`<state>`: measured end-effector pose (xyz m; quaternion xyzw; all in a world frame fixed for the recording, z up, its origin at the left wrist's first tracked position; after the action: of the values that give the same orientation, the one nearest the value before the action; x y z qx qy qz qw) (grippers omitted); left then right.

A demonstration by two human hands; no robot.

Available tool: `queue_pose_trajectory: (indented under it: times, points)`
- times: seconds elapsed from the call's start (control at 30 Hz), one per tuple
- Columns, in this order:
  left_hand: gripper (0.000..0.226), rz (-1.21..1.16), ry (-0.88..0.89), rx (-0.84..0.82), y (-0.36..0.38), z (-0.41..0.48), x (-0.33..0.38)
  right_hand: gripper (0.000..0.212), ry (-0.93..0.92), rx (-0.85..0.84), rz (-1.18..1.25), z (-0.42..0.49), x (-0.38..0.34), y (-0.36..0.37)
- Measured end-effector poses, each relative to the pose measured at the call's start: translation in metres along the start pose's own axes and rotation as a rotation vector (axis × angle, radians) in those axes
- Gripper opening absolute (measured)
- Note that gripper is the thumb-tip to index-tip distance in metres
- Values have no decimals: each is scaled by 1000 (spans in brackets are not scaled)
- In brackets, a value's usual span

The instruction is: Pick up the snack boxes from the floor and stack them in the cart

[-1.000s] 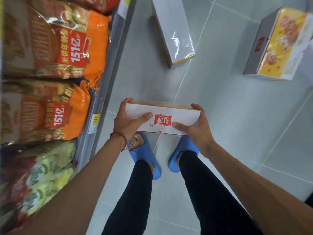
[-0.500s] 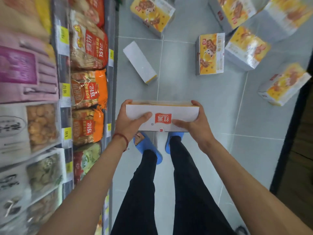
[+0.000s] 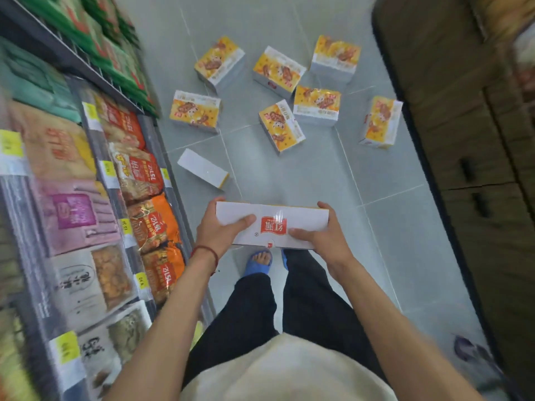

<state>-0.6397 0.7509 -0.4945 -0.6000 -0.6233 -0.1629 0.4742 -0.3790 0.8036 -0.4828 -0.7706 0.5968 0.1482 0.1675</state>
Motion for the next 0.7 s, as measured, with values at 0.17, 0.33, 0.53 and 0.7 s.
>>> queue_pose_trajectory:
  times: [0.17,0.33,0.53,0.7]
  points:
    - [96,102,122,-181,18,-32,40,81,11,111,196,-68,45,-26]
    - [81,239,266,-368,53,-69,83,75,23,203,417,-126,94,-53]
    - [79,392,400,-555,122,-129,118,76,-5,315,652,-177,161,-99]
    - [85,494,467,-695,197,-191,127,85,-12,404,851,-214,232,-148]
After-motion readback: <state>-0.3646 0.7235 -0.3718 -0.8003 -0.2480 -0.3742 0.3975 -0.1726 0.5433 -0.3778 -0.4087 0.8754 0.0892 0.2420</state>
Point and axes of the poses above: each hand's wrist, its own z-axis towards the middle knuckle, its own y-axis out of the palm, x = y × z, the point moved 9 cm from there along z, towards the middle knuckle, and after that the axes turned 15 degrees about y, right-handed, at the moved point
